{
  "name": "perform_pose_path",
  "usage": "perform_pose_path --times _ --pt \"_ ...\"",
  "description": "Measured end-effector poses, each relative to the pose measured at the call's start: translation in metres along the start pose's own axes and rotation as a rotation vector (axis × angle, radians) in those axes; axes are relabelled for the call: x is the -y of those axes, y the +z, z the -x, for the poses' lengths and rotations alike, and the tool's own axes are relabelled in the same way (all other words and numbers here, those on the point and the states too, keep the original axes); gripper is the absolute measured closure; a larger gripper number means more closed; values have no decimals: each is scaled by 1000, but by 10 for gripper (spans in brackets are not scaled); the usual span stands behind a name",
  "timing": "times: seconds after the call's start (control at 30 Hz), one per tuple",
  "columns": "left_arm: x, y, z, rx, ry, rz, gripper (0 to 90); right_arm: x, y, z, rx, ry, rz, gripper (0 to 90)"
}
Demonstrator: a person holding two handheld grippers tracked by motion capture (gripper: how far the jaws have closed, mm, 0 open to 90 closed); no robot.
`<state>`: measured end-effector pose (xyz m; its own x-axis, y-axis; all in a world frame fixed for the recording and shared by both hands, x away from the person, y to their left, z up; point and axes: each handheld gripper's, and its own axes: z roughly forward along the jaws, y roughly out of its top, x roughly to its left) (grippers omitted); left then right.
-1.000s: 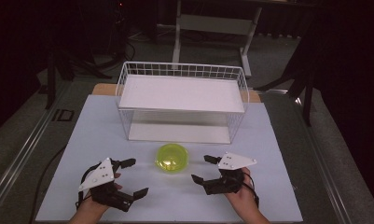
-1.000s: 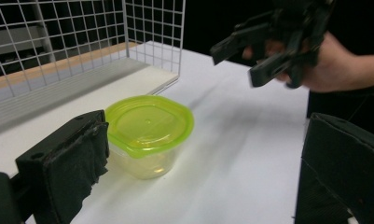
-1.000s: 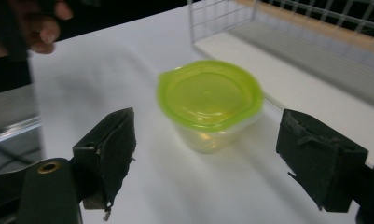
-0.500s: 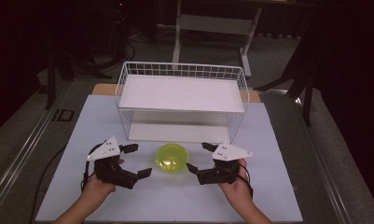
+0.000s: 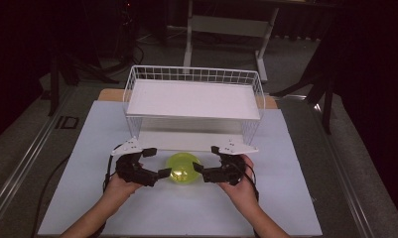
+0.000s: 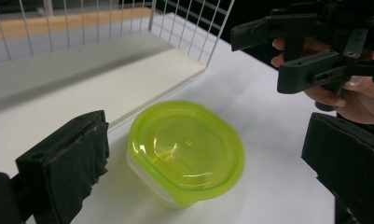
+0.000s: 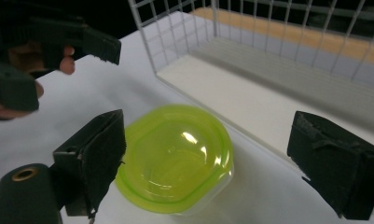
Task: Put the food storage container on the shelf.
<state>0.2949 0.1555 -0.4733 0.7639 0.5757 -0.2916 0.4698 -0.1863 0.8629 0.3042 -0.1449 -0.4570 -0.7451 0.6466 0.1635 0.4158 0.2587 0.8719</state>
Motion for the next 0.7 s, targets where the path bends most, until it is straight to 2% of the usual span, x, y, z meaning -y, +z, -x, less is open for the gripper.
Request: perform_pose_path --times 0.07,0.1,0.2,0.27,0.3,0.37,0.4,0.47,0.57,0.67,0.7 --pt "3 6 -5 -5 -21 -15 30 3 4 4 -2 43 -6 162" --pt "4 9 -7 -11 -33 -23 62 5 6 5 11 53 -9 192" --pt "8 17 -14 -27 -65 -42 64 11 11 7 23 77 -28 248" --pt "11 19 -18 -49 -98 -47 128 15 14 8 26 82 -53 331" --pt "12 20 -20 -48 -122 -47 149 17 16 8 30 89 -61 333" --pt "16 22 -23 -52 -141 -59 161 20 19 8 30 111 -83 358" --pt "17 23 -24 -50 -158 -65 218 22 21 9 33 125 -90 360" --pt "19 24 -26 -33 -179 -74 236 25 23 12 28 144 -99 395" --pt "21 26 -28 -51 -204 -86 326 27 26 15 27 178 -111 409" --pt "21 29 -30 -57 -236 -108 411 29 29 17 29 185 -124 434" --pt "21 30 -30 -41 -246 -110 436 30 29 17 30 188 -130 441"
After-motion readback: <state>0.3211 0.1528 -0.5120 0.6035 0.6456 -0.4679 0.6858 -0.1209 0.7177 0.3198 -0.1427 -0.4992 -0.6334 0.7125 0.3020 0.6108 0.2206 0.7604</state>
